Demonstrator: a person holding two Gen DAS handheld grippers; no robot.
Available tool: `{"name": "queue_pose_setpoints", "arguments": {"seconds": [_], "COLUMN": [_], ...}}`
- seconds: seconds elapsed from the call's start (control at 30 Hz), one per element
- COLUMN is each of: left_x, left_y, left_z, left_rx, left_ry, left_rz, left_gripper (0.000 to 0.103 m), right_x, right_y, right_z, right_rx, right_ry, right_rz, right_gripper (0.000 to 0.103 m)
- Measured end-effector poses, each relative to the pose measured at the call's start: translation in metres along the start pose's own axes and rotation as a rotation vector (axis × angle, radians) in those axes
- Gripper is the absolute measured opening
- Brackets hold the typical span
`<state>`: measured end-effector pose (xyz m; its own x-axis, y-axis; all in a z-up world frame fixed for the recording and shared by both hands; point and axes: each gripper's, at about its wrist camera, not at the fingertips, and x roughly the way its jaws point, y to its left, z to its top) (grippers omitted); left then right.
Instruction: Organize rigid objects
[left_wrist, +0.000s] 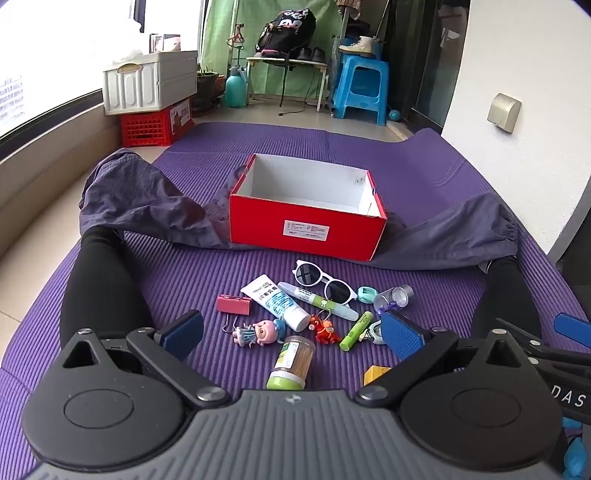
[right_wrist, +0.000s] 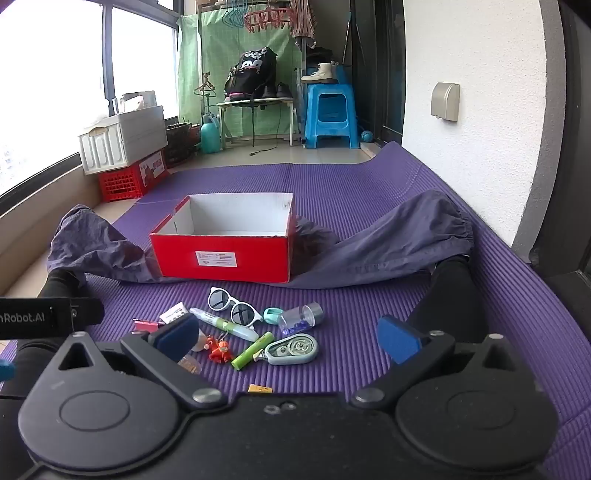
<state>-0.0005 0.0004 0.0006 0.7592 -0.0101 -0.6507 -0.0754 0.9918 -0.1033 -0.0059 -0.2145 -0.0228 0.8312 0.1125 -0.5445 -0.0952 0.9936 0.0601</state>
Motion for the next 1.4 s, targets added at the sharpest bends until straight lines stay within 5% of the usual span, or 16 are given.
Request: {"name": "queue_pose_setpoints", "arguments": {"seconds": [0.6, 1.4], "left_x": [-0.013, -0.029], "left_y": [-0.007, -0.013], "left_z": [0.002, 0.000], "left_rx": [0.027, 0.054], "left_ry": [-0.065, -0.157], "left_rz": [0.059, 0.045], "left_gripper": [0.103, 0.103], "right_x": [-0.004, -0.012], "right_y": [-0.002, -0.001], "right_z": [-0.003, 0.000], "right_rx": [-0.006, -0.002], "right_ry": [-0.014, -0.065], "right_rz": [0.003, -0.003], "right_gripper": [0.103, 0.102]}}
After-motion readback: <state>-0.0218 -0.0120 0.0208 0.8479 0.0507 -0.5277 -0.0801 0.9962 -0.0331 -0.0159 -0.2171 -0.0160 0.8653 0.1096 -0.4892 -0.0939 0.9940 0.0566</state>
